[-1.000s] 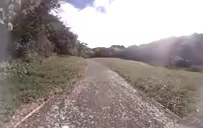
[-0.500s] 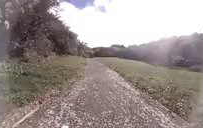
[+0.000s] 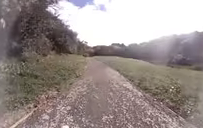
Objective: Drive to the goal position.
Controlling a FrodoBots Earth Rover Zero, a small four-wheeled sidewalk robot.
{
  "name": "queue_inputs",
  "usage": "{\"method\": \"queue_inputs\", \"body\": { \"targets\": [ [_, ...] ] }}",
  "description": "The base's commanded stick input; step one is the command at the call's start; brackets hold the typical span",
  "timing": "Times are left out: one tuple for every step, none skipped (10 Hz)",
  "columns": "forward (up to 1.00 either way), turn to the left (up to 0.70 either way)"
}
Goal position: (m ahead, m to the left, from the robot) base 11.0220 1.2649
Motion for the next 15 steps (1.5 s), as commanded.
{"method": "queue_inputs", "body": {
  "targets": [
    [0.3,0.0],
    [0.3,0.0],
    [0.3,0.0],
    [0.3,0.0],
    [0.3,0.0],
    [0.3,0.0],
    [0.3,0.0],
    [0.3,0.0],
    [0.3,0.0],
    [0.3,0.0],
    [0.3,0.0],
    [0.3,0.0],
    [0.3,0.0],
    [0.3,0.0],
    [0.3,0.0]
  ]
}}
